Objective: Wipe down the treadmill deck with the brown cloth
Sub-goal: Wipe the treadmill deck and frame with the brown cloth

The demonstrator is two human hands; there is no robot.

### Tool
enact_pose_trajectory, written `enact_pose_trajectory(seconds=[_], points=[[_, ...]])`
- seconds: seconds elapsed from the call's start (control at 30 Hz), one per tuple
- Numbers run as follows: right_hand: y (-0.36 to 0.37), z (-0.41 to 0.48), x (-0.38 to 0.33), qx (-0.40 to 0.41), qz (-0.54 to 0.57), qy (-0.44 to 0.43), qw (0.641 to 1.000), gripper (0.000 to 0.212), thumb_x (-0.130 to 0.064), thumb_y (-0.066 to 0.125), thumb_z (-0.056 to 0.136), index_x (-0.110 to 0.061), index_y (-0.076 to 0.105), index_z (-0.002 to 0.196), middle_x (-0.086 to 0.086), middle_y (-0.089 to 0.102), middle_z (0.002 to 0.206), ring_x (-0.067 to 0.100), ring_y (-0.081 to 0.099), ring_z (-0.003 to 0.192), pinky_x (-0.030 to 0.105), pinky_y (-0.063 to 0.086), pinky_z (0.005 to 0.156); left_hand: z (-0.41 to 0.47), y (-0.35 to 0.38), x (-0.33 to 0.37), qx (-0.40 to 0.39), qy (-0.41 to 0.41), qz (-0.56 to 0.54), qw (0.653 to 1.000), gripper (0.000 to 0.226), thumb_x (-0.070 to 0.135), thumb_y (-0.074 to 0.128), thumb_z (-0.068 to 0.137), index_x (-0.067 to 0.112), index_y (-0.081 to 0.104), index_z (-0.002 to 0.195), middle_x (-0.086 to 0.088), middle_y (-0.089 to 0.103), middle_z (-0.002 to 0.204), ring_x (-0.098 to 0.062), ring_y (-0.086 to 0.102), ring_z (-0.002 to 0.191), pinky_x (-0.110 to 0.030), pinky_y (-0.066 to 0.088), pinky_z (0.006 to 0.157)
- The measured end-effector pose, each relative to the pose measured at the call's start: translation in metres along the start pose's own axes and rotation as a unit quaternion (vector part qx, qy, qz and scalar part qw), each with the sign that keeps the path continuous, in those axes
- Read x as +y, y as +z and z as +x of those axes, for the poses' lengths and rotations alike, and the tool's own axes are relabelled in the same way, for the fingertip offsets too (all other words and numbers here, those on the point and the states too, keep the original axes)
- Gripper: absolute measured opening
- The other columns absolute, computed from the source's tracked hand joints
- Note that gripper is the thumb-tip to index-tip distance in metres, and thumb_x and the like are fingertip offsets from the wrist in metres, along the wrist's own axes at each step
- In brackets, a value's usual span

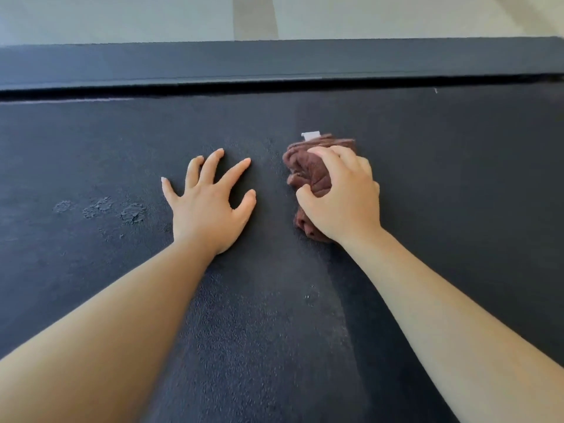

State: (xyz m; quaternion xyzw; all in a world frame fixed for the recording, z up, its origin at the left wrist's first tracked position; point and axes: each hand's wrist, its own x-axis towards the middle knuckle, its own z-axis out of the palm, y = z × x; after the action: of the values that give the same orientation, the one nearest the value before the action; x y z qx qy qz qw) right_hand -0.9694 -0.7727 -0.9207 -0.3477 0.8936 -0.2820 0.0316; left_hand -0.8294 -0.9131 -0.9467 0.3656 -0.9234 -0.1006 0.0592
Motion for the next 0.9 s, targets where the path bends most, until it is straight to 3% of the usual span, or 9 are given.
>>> enact_pose_trajectory(seconds=[0.23,0.33,0.43,0.57,0.7,0.9], points=[[-0.010,-0.109,-0.015,-0.019,-0.018,0.019,0.999,0.051,-0.046,0.055,0.078,-0.036,0.050,0.127,-0.005,0.045,0.140,0.021,0.037,0.129,0.048,0.038,0.095,0.002,-0.001,0.000,-0.009,0.009,0.000,1.000,0.051,0.059,0.029,0.089,0.049,0.028,0.139,0.004,0.019,0.155,-0.020,0.007,0.143,-0.066,-0.002,0.107],[-0.015,-0.137,-0.018,-0.032,-0.022,0.016,0.999,0.051,-0.045,0.056,0.079,-0.035,0.050,0.128,-0.004,0.044,0.141,0.020,0.035,0.130,0.048,0.038,0.096,-0.014,-0.007,0.000,-0.017,0.018,-0.019,1.000,0.049,0.047,0.033,0.095,0.037,0.032,0.142,0.000,0.020,0.156,-0.024,0.009,0.144,-0.059,0.001,0.113],[-0.024,-0.164,-0.017,-0.042,-0.029,0.019,0.999,0.051,-0.043,0.057,0.080,-0.034,0.049,0.129,-0.004,0.043,0.142,0.021,0.034,0.131,0.050,0.038,0.097,-0.063,-0.019,-0.004,-0.053,0.066,-0.037,0.996,0.050,0.037,0.036,0.097,0.027,0.031,0.145,-0.004,0.018,0.157,-0.026,0.010,0.145,-0.051,0.005,0.116],[-0.030,-0.205,-0.018,-0.008,-0.017,0.018,1.000,0.050,-0.038,0.060,0.074,-0.031,0.054,0.123,-0.002,0.049,0.136,0.023,0.040,0.127,0.049,0.041,0.091,-0.170,-0.037,-0.031,-0.115,0.127,-0.016,0.985,0.054,0.047,0.027,0.095,0.032,0.025,0.147,0.002,0.013,0.158,-0.022,0.009,0.145,-0.047,0.008,0.116],[-0.024,-0.185,-0.018,0.009,-0.026,0.027,0.999,0.048,-0.041,0.058,0.071,-0.029,0.058,0.118,-0.001,0.053,0.131,0.025,0.044,0.122,0.048,0.042,0.090,-0.238,-0.039,-0.041,-0.082,0.086,-0.020,0.993,0.053,0.045,0.026,0.094,0.030,0.035,0.144,0.003,0.023,0.155,-0.018,0.017,0.143,-0.042,0.012,0.115],[-0.025,-0.182,-0.019,-0.017,-0.019,0.012,1.000,0.048,-0.037,0.065,0.074,-0.028,0.058,0.121,-0.003,0.049,0.134,0.023,0.041,0.125,0.047,0.040,0.093,-0.235,-0.037,-0.041,-0.042,0.060,-0.027,0.997,0.048,0.044,0.037,0.088,0.035,0.049,0.133,0.005,0.038,0.147,-0.020,0.032,0.137,-0.042,0.021,0.109]])
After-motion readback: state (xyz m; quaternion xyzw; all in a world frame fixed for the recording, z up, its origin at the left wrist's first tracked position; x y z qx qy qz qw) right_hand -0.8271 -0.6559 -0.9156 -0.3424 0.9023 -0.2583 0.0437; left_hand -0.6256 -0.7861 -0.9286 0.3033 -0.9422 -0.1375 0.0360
